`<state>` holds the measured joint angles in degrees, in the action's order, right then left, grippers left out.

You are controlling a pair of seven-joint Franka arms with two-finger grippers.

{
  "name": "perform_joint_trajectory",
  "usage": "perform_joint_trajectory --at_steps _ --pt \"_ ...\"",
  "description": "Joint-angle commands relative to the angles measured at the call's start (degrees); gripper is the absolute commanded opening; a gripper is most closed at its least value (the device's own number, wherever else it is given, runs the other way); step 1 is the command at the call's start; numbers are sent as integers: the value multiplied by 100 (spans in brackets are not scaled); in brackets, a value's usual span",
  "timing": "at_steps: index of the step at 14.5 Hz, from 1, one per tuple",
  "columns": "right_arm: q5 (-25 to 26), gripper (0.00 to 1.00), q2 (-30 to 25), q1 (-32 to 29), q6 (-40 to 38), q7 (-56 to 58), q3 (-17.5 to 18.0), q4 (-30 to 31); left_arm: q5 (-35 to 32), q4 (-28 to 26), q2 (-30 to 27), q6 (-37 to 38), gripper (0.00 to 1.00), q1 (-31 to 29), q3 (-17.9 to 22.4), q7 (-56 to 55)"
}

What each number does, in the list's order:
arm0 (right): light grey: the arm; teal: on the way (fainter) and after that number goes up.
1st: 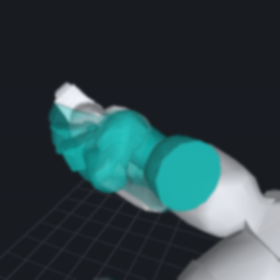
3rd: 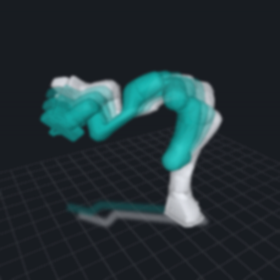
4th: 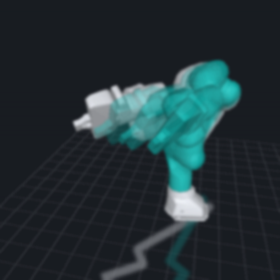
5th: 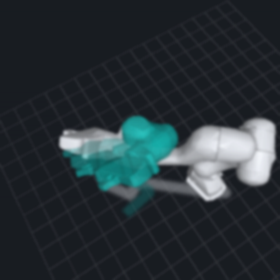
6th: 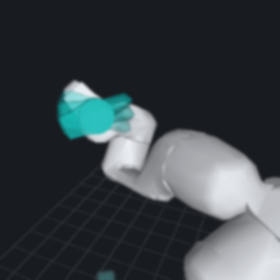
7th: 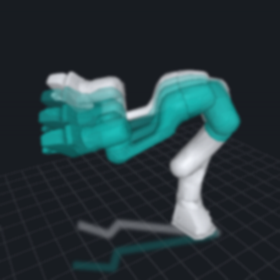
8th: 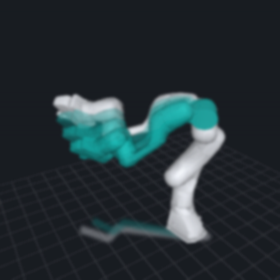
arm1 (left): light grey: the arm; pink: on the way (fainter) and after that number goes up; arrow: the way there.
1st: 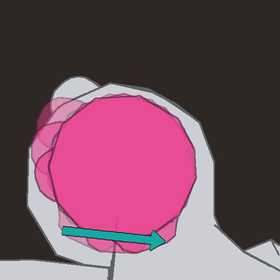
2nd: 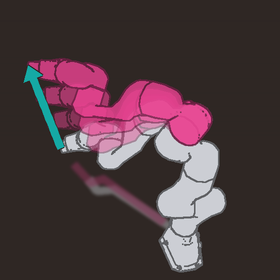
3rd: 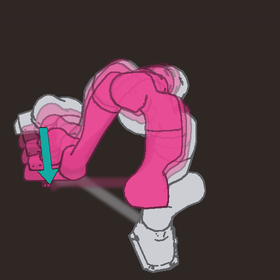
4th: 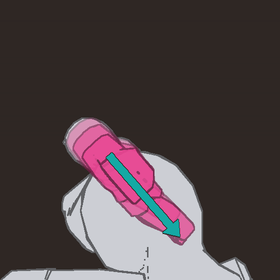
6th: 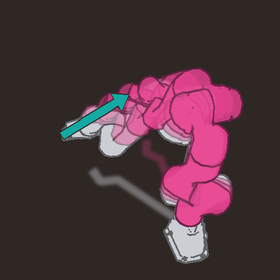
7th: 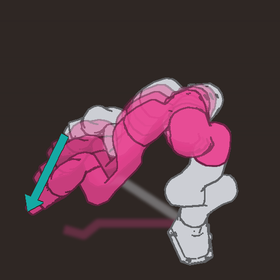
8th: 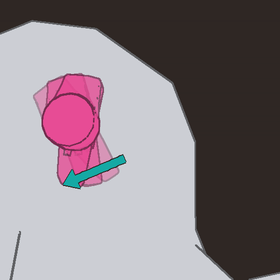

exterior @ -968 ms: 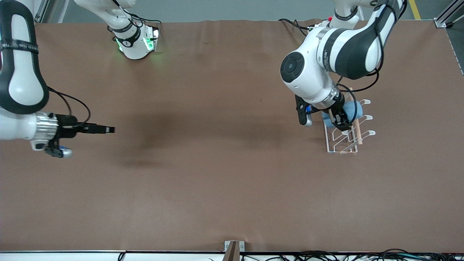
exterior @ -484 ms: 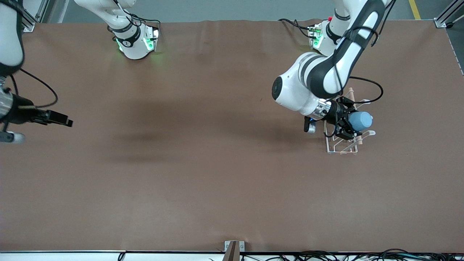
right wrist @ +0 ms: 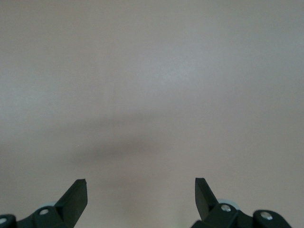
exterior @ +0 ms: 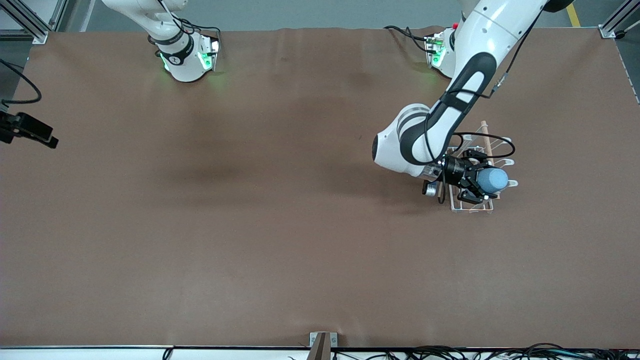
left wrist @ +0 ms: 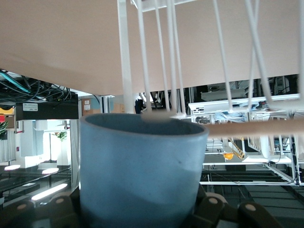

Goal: Hang cup on cup holder
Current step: 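Lower the cup onto a white hook with the left gripper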

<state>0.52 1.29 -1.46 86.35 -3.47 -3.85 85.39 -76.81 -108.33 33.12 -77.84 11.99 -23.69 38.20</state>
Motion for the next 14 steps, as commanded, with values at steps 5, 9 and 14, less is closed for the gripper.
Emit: perform_joint_trajectory --at_steps 5,9,14 --pt "-105 100 -261 -48 -180 -294 -1 57 -18 137 528 312 70 14 -22 -1085" --pt "-149 100 -235 -65 -197 -286 -1 39 438 365 476 402 90 -12 -22 -1051" --pt "-122 100 -235 -39 -136 -277 7 66 886 682 152 393 100 -21 -48 -1069"
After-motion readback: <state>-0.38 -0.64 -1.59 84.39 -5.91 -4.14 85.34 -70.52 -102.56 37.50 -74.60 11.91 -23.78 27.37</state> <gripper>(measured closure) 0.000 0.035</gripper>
